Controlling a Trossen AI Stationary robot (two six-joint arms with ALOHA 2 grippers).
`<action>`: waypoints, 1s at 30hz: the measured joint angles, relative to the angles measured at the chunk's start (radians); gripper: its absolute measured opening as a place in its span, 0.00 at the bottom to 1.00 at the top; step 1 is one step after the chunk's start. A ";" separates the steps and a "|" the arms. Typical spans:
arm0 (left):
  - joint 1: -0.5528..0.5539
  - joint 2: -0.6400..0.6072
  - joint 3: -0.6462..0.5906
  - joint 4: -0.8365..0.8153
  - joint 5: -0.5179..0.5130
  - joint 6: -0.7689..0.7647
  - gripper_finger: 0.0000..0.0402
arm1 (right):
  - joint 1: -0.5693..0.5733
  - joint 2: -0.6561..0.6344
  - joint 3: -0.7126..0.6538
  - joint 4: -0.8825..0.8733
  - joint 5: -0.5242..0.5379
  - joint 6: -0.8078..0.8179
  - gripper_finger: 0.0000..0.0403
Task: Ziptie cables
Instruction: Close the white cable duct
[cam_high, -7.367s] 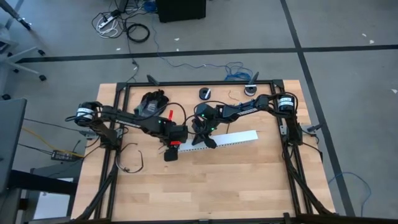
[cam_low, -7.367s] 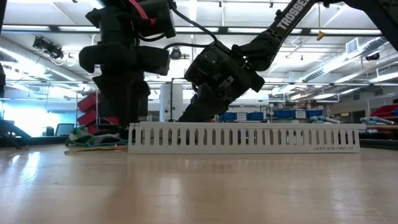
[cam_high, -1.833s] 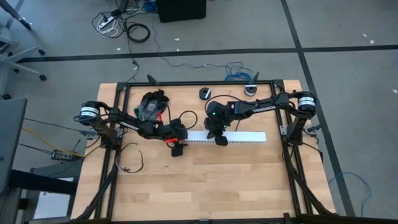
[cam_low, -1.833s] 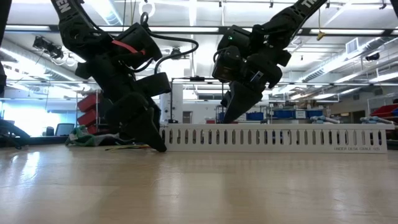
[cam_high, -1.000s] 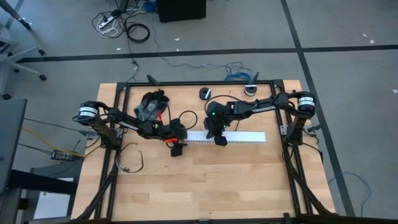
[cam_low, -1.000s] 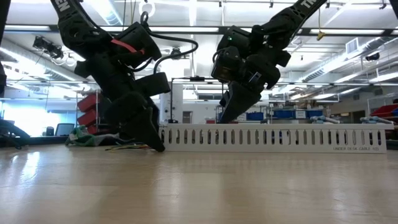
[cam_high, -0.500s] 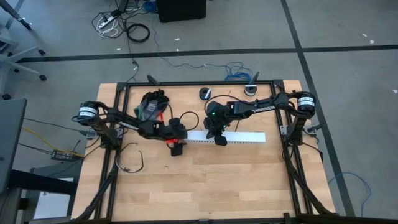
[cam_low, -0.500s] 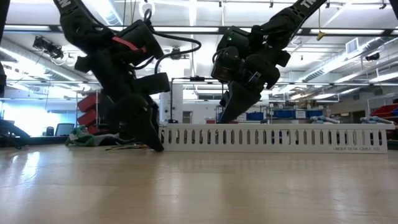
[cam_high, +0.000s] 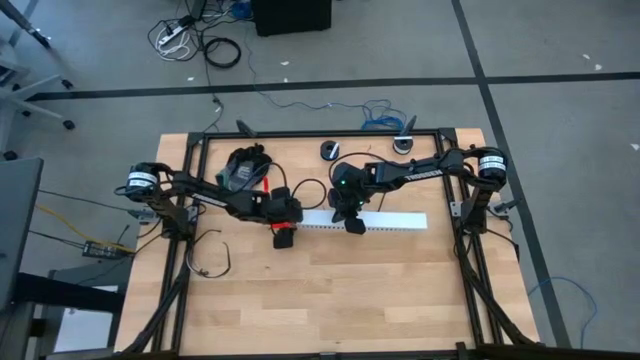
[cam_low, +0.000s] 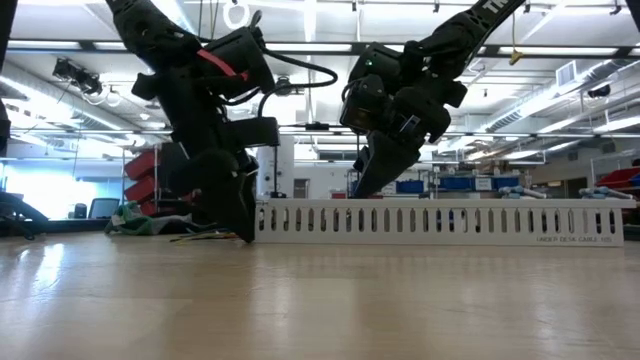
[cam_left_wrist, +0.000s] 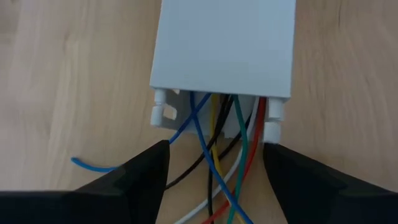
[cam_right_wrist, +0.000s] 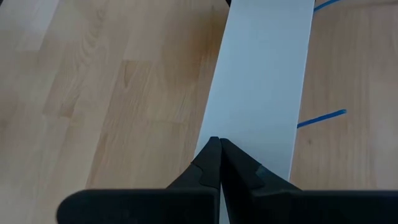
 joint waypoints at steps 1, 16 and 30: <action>0.000 0.000 0.000 0.005 -0.008 0.003 0.63 | 0.000 0.000 0.000 -0.001 0.000 -0.001 0.00; 0.002 0.007 0.003 0.058 0.028 0.047 0.77 | 0.000 0.000 0.000 -0.005 -0.007 -0.008 0.00; 0.006 0.021 0.004 0.102 0.040 0.074 0.76 | 0.001 0.000 -0.001 -0.005 -0.007 -0.014 0.00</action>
